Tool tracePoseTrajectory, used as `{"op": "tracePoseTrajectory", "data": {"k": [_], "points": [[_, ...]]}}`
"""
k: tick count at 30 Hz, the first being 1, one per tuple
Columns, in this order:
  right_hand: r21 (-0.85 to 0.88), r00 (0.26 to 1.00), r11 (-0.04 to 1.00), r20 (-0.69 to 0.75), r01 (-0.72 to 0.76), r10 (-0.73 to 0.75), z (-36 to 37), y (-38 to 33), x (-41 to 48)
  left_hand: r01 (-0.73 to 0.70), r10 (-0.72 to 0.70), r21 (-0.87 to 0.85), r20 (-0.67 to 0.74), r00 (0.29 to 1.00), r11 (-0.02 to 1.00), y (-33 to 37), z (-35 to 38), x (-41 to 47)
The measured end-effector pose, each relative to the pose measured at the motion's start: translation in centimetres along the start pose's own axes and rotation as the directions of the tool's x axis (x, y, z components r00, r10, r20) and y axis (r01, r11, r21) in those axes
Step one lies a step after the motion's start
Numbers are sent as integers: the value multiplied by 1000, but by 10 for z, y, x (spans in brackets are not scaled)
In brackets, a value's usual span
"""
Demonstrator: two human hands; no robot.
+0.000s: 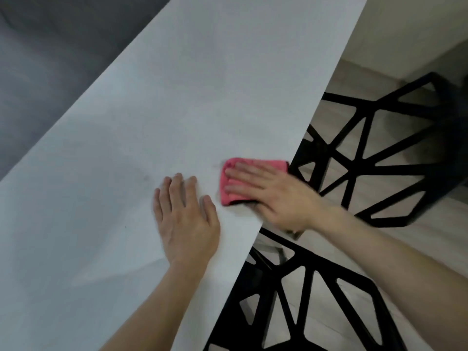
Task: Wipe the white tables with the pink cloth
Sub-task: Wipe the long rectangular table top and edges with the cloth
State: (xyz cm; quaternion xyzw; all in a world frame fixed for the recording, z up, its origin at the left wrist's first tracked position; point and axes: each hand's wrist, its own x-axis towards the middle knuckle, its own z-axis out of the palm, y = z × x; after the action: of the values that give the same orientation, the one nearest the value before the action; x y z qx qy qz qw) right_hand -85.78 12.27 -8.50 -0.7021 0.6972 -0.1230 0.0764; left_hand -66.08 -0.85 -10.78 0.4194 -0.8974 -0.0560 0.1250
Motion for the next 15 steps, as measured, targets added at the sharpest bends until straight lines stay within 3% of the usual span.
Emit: {"op": "tracePoseTrajectory", "data": {"k": [2, 4, 7, 8, 10, 12, 15], "points": [[-2, 983, 983, -16, -181, 181, -18, 52, 13, 13, -13, 10, 5, 1000, 1000, 1, 1, 0], [23, 883, 886, -67, -464, 464, -30, 86, 28, 14, -14, 9, 3, 1000, 1000, 2, 0, 1], [16, 739, 753, -177, -658, 649, -14, 71, 47, 19, -19, -5, -2, 1000, 1000, 2, -1, 1], [5, 735, 752, -208, -659, 645, -6, 53, 48, 14, -14, -12, -4, 1000, 1000, 3, -2, 1], [-21, 828, 845, -213, -535, 519, 8, 14, 39, 11, -11, -19, -1, 1000, 1000, 3, -2, 2], [-35, 932, 938, -135, -344, 337, 18, -15, 19, 15, -15, -17, 10, 1000, 1000, 4, -3, 2], [-9, 981, 981, -26, -192, 191, 14, -18, -8, 8, -7, -38, 23, 1000, 999, 2, -2, 3]]}}
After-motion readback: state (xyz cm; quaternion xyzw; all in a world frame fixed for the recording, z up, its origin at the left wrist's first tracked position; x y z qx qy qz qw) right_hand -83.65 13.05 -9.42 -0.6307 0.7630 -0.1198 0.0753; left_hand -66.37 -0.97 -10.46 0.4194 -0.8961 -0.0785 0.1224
